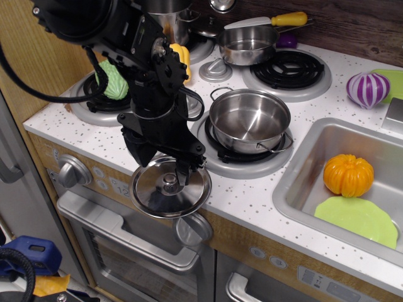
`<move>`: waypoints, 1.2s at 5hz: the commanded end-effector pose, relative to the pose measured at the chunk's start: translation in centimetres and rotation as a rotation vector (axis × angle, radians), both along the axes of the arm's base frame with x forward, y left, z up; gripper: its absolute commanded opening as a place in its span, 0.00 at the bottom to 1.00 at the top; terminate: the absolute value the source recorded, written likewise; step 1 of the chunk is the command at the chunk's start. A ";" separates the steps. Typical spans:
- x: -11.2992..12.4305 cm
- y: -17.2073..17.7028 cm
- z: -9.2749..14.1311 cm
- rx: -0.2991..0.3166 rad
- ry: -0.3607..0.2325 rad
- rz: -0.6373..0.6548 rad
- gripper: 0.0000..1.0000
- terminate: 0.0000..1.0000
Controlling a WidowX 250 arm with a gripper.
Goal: Put lid on pot or pan
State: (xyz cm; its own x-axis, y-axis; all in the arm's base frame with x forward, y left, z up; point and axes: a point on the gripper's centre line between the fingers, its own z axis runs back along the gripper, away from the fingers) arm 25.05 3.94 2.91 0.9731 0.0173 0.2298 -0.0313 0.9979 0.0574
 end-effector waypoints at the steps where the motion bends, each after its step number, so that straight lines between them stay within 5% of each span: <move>1: 0.0 0.0 0.0 0.000 0.000 0.000 1.00 0.00; 6: 0.9 0.6 -2.1 -0.044 -0.027 -0.016 1.00 0.00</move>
State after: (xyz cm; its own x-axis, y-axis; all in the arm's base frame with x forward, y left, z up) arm 25.58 4.05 0.13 0.9732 0.0169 0.2295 -0.0150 0.9998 -0.0101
